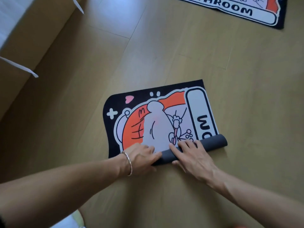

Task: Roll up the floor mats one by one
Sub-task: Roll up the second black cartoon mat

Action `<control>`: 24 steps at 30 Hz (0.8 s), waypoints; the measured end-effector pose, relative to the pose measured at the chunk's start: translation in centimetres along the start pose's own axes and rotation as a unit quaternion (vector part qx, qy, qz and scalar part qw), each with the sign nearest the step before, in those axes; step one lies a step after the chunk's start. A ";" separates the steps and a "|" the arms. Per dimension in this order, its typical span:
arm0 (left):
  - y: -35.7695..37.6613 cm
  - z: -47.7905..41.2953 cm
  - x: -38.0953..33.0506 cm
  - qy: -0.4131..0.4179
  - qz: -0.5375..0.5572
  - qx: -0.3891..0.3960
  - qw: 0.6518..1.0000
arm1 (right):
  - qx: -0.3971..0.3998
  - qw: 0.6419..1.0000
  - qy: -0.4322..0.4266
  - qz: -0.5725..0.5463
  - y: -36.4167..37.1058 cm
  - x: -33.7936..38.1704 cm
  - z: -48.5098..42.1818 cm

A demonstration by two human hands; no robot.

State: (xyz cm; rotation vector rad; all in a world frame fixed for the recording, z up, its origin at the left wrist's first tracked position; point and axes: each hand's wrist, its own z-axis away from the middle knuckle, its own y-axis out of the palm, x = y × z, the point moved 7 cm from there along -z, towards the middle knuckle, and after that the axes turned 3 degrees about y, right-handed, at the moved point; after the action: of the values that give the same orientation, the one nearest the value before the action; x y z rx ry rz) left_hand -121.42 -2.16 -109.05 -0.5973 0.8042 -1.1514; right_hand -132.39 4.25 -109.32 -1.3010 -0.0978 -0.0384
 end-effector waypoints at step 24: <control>0.0 0.7 4.0 0.013 0.022 -0.023 0.999 | -0.052 0.998 0.017 0.005 -0.3 1.1 -1.5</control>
State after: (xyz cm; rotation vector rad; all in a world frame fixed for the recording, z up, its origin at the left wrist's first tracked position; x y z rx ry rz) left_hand -120.15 -5.92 -109.61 -0.6018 0.8640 -1.1055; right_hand -131.24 2.78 -109.31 -1.4050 -0.0615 -0.0578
